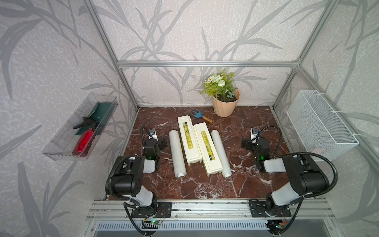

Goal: Put plastic wrap rolls into dispensers
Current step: Pick up the plastic wrap cutting box from the center of the board.

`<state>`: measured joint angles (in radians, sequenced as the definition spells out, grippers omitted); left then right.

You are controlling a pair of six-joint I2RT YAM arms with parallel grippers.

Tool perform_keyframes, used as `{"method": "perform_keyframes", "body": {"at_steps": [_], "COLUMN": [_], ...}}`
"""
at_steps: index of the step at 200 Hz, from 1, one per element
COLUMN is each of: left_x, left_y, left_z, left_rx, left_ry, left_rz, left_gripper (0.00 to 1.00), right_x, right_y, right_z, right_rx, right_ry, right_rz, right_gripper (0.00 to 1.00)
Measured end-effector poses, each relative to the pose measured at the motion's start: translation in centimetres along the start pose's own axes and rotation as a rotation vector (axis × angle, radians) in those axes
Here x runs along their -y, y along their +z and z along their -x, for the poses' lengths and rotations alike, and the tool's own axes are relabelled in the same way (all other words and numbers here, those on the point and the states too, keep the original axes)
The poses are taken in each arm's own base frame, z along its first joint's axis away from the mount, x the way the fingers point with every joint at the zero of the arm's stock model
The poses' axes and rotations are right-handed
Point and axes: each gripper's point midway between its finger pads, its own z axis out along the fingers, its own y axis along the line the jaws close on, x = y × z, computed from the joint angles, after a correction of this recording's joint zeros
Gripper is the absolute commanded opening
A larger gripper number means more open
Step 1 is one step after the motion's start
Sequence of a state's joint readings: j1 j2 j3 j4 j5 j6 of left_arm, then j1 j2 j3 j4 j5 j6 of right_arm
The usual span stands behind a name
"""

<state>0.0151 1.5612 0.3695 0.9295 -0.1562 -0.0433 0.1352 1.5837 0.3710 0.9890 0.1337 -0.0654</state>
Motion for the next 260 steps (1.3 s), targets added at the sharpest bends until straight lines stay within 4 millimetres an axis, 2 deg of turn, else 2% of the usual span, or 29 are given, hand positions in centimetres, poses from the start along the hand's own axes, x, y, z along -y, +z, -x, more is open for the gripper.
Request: {"method": "perform_keyframes", "body": {"at_steps": [49, 101, 114, 128, 142, 156, 177, 189, 201, 219, 234, 260], "left_x": [0.0, -0.4, -0.5, -0.3, 0.1, 0.8, 2.7, 3.8, 4.8, 6.4, 7.3, 8.4], "left_y": [0.0, -0.2, -0.5, -0.9, -1.5, -2.4, -3.8, -4.5, -4.9, -5.2, -5.6, -6.1], "left_z": [0.0, -0.1, 0.3, 1.8, 4.3, 7.6, 12.3, 13.6, 13.5, 11.5, 10.1, 8.9], "left_rx": [0.000, -0.016, -0.024, -0.018, 0.008, 0.041, 0.085, 0.086, 0.060, -0.025, -0.078, -0.127], "left_ry": [0.000, -0.005, -0.002, 0.005, 0.001, -0.021, -0.059, -0.084, -0.100, -0.106, -0.101, -0.096], "left_rz": [0.000, 0.021, 0.024, 0.026, 0.016, -0.019, -0.124, -0.178, -0.226, -0.284, -0.313, -0.348], "left_gripper": [0.99, 0.97, 0.95, 0.95, 0.96, 0.95, 0.94, 0.94, 0.94, 0.94, 0.94, 0.94], "right_x": [-0.1, -2.2, -3.0, -4.2, -6.5, -9.9, -15.6, -18.7, -21.4, -24.6, -26.4, -28.6], "right_y": [-0.8, -3.8, -4.4, -5.1, -5.8, -6.7, -7.5, -7.6, -7.4, -7.0, -6.4, -5.1], "right_z": [0.2, 5.9, 7.4, 9.6, 11.3, 12.0, 11.2, 9.9, 8.3, 5.7, 4.4, 3.8], "right_rx": [-0.008, 0.096, 0.101, 0.111, 0.112, 0.083, -0.009, -0.079, -0.150, -0.254, -0.316, -0.376], "right_ry": [-0.026, -0.079, -0.072, -0.055, -0.047, -0.052, -0.080, -0.100, -0.116, -0.141, -0.157, -0.167], "right_rz": [-0.011, 0.046, 0.088, 0.141, 0.216, 0.317, 0.452, 0.511, 0.550, 0.580, 0.577, 0.556], "right_gripper": [0.99, 0.99, 0.99, 0.99, 0.99, 0.99, 0.99, 0.99, 0.99, 0.99, 0.99, 0.99]}}
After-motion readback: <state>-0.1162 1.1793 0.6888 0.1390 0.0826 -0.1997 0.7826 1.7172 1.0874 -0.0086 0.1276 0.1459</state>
